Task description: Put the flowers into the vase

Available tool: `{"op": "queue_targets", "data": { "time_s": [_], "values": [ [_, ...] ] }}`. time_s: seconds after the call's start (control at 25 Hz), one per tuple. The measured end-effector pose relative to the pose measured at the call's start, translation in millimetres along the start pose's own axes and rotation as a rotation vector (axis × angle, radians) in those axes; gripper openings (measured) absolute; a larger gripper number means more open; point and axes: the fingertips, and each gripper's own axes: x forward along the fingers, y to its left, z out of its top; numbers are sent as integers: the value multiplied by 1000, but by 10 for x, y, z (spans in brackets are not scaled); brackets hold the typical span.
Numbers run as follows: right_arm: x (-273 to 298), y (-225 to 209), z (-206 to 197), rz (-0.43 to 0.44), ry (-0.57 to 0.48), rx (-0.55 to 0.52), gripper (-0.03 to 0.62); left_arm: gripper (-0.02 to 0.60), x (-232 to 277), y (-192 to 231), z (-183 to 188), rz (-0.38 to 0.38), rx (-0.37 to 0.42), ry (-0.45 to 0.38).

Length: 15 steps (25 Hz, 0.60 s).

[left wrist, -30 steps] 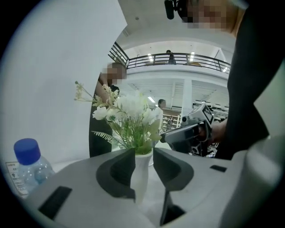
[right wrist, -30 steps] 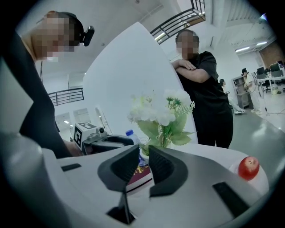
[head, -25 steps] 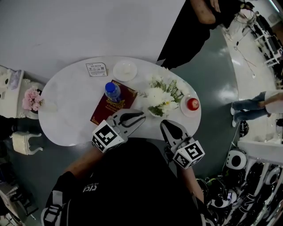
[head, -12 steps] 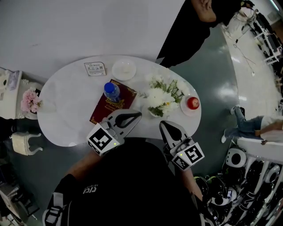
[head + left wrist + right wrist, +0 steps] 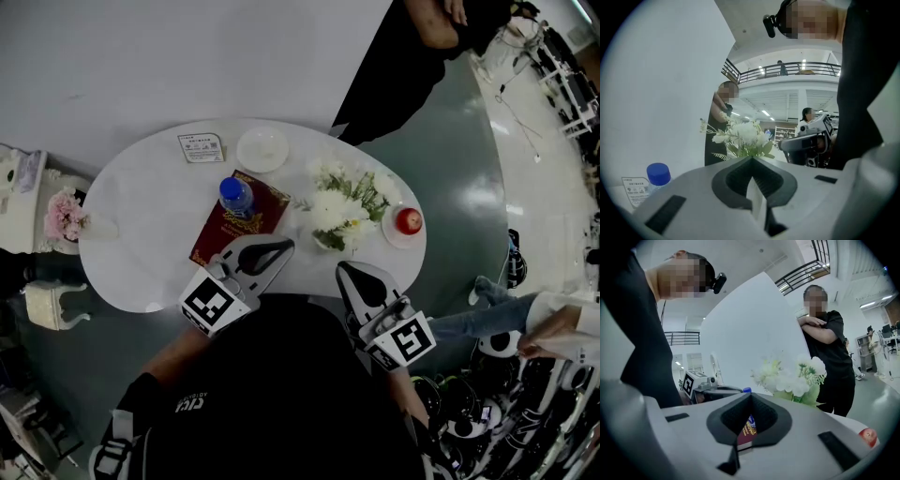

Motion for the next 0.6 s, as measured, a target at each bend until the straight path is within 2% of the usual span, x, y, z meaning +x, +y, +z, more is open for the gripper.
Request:
{"op": "queue_targets", "data": {
  "time_s": [0.6],
  "values": [
    [-3, -10, 8, 13, -2, 6, 26, 11, 24, -14, 48, 1, -8, 0]
  ]
}}
